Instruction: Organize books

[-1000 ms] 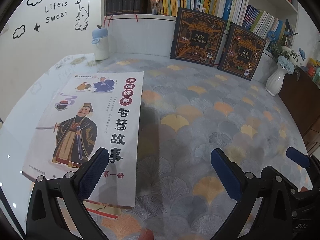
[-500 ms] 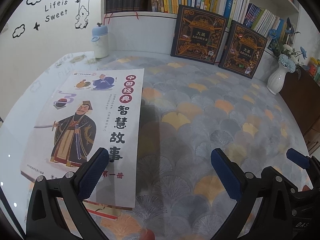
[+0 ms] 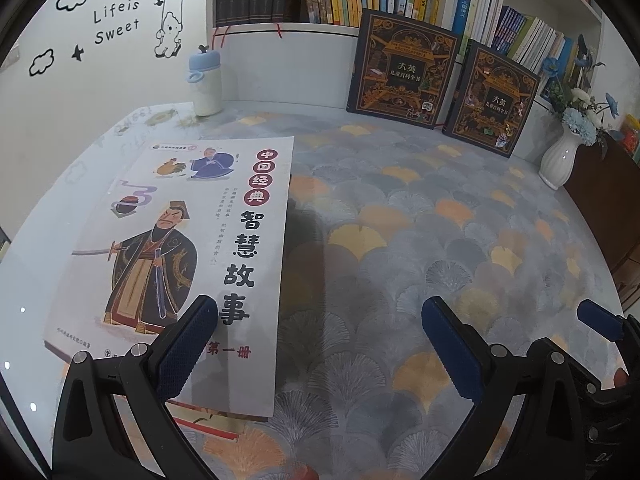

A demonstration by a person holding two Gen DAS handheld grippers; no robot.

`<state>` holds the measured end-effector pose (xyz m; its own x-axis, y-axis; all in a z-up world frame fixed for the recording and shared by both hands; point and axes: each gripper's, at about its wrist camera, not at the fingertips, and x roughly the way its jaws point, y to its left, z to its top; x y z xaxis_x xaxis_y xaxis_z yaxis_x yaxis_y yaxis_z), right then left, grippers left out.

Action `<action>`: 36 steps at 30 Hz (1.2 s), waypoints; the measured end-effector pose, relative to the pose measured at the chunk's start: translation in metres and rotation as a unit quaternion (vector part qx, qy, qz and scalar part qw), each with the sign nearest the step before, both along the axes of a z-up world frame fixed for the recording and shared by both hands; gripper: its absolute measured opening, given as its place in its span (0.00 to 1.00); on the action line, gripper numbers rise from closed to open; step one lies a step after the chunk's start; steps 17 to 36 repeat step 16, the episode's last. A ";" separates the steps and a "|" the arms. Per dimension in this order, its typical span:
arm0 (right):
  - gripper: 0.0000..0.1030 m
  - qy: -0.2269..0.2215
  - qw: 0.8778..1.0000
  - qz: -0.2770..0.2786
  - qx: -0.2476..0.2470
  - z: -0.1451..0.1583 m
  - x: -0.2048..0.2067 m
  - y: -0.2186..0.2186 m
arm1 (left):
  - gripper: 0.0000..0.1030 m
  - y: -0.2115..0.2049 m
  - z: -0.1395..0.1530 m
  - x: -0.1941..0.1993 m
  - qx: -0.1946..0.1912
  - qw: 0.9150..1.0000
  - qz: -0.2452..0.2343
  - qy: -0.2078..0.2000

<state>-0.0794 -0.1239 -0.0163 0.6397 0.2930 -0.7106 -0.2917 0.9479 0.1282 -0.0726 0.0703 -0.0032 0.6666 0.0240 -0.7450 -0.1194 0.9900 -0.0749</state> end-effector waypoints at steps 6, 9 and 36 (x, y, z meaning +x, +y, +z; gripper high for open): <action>1.00 -0.001 1.000 0.001 0.002 0.001 -0.001 0.000 | 0.99 -0.006 0.002 -0.003 0.019 1.000 -0.002 -0.008; 1.00 0.001 1.000 0.000 0.006 0.001 -0.003 -0.001 | 0.99 -0.011 0.007 -0.007 0.028 0.999 -0.007 -0.020; 1.00 0.000 1.000 0.003 0.017 0.004 -0.008 -0.002 | 0.99 -0.025 0.010 -0.014 0.068 0.997 -0.014 -0.030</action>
